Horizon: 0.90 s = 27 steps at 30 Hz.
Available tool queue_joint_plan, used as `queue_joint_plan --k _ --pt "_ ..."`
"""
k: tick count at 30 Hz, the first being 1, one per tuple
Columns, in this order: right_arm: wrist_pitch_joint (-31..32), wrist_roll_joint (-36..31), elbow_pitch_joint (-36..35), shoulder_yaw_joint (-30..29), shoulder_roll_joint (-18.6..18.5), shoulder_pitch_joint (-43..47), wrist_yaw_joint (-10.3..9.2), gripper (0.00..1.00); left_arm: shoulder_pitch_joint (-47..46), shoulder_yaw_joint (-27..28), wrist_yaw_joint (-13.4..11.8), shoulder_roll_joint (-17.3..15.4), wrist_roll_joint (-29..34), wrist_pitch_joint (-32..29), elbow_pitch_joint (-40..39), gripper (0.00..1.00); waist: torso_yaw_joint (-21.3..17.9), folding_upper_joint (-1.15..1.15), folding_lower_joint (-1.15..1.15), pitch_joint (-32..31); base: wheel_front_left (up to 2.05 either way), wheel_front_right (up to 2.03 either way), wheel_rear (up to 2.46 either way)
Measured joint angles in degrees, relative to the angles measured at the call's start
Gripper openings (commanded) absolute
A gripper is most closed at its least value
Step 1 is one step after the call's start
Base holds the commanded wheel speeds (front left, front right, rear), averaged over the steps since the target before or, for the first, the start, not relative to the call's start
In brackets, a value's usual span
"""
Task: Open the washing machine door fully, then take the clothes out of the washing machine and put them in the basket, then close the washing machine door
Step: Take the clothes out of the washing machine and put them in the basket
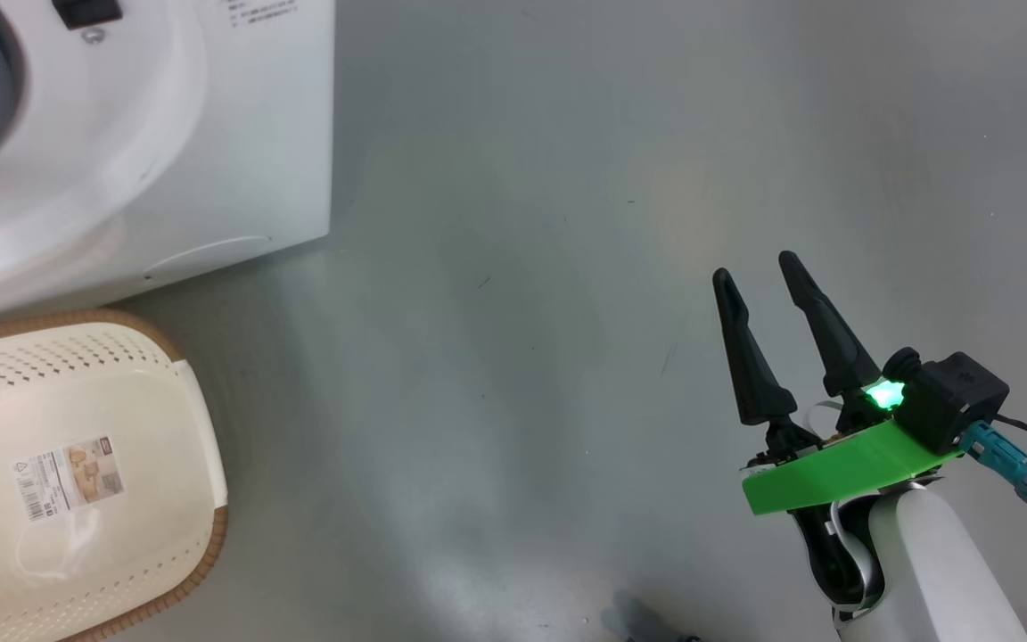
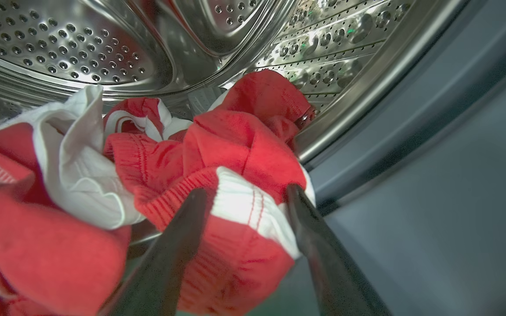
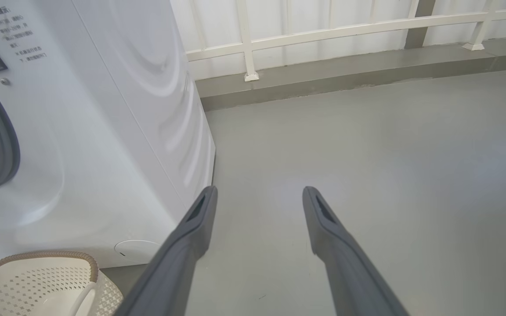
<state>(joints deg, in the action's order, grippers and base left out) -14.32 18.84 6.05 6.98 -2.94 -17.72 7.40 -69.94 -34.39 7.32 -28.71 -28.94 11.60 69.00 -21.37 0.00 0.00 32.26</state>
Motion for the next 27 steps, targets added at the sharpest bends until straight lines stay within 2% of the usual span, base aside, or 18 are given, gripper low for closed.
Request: queue_joint_plan --k 1,2,9,15,18,22,27 --pt "0.0 0.0 -0.07 0.0 0.0 0.01 0.0 1.0 -0.02 -0.21 0.0 -0.07 -0.13 0.15 0.16 0.08 -0.08 0.0 0.0 0.03 0.0 0.0 0.0" --pt "0.0 0.0 -0.12 0.01 0.0 0.01 0.0 1.0 -0.02 -0.38 0.0 -0.07 -0.53 0.19 0.35 0.0 -0.16 0.0 0.0 0.03 0.0 0.0 0.0" --pt "0.0 0.0 -0.15 -0.15 0.0 0.01 0.0 1.0 -0.02 -0.83 0.0 0.33 -2.91 1.76 0.96 0.0 -0.04 0.0 0.0 -0.29 0.0 0.0 0.0" --pt "0.0 -0.01 0.04 -0.54 0.0 0.01 0.0 1.0 0.03 1.68 0.0 1.71 -6.58 2.7 -0.91 0.0 1.07 0.0 0.0 -1.22 0.0 0.0 0.0" --pt "0.0 -0.1 0.12 -0.8 0.0 0.01 0.0 1.0 0.46 4.94 0.0 1.58 -7.08 2.88 -5.78 0.0 1.97 0.0 0.0 -1.72 0.0 0.0 0.0" --pt "0.0 -0.62 0.42 -1.81 0.0 0.01 0.0 1.0 6.45 11.87 -0.09 1.54 -6.76 2.94 -14.29 0.0 3.31 0.0 0.0 -3.22 0.0 0.0 0.0" --pt "0.0 -1.2 0.54 -2.3 -0.01 0.14 0.0 1.0 13.91 20.37 -0.33 3.42 -4.59 2.94 -21.64 0.0 5.01 0.0 0.0 -4.75 0.0 0.0 0.0"
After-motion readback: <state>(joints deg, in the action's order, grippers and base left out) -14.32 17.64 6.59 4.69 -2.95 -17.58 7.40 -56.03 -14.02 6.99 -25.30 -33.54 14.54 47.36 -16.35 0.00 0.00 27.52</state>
